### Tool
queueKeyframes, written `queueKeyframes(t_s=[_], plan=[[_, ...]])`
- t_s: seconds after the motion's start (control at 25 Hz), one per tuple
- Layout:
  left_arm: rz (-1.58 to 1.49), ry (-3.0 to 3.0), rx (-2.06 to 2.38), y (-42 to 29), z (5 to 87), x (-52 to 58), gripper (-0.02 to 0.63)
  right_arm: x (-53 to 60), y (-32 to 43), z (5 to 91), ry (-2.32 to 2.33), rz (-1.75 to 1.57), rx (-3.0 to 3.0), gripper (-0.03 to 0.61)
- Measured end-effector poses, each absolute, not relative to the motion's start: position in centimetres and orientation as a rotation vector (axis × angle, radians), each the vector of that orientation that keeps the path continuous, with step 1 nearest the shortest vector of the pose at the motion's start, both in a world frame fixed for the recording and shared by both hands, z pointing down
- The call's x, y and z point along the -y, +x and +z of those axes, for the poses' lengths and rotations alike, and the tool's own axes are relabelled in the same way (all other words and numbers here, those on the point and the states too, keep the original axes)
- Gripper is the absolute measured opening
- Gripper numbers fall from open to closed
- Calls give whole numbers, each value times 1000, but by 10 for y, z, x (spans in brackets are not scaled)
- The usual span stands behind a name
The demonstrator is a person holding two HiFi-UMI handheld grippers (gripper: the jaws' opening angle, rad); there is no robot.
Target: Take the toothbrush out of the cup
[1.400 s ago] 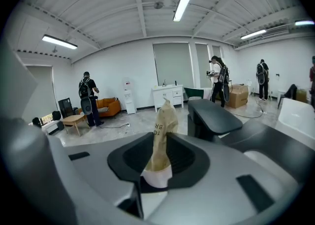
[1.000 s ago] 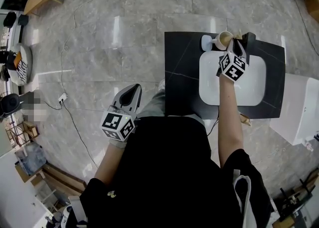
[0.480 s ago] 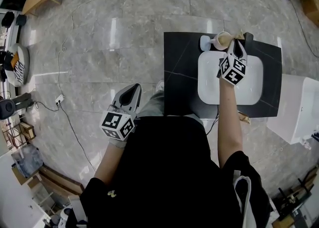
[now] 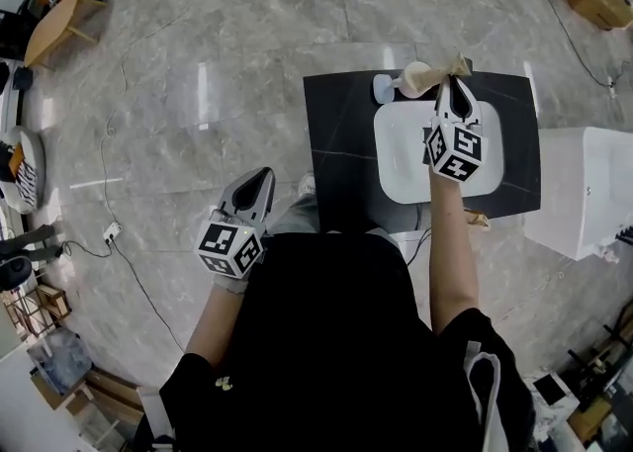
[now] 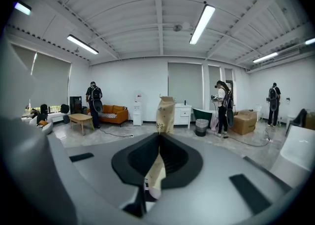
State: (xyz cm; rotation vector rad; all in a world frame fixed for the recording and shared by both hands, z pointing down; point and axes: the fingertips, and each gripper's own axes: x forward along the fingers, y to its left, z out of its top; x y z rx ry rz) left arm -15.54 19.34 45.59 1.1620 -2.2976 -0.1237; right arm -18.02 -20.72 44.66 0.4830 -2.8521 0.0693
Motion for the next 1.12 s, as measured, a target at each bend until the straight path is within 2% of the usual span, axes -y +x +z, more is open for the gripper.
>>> queueKeyframes(t_s=[0.56, 1.12], plan=[[-105, 1451, 2163, -190, 459, -151, 23, 138, -87, 415, 465, 87, 2846, 34], [35, 1876, 1772, -161, 478, -65, 25, 92, 21, 428, 825, 221, 2764, 34]])
